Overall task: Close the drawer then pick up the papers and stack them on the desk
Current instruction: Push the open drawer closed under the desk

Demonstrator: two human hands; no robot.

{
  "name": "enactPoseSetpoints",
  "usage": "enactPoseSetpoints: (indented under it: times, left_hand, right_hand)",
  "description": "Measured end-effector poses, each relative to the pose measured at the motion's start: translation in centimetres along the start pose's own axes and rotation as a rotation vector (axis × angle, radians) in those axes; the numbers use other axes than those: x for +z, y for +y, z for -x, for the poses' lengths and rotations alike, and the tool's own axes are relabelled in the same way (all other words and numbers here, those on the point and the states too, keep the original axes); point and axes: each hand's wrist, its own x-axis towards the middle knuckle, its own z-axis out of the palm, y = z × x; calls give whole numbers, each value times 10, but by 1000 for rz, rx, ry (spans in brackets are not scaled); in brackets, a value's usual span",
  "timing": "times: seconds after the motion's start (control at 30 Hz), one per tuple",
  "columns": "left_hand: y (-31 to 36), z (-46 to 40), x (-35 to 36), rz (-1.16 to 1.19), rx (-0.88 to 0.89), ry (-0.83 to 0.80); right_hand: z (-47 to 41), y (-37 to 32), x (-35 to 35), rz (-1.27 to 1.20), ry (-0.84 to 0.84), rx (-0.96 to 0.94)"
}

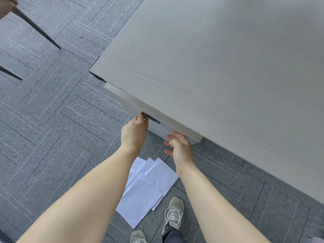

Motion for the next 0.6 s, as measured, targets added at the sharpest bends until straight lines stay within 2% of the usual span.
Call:
enactPoseSetpoints:
  times: [0.17, 0.37, 0.5, 0.6]
  left_hand:
    - [1, -3, 1, 39, -7, -27]
    - [-6, -7, 1, 255, -83, -69]
    - [-13, -10, 5, 474, -137, -165]
    - [-18, -13, 2, 520, -158, -272]
  right_hand:
    - [-1, -1, -1, 5, -16, -1]
    - [-1, 1, 1, 13, 3, -14]
    - [-2, 4, 5, -24, 50, -21]
    - [-3, 5, 10, -24, 89, -34]
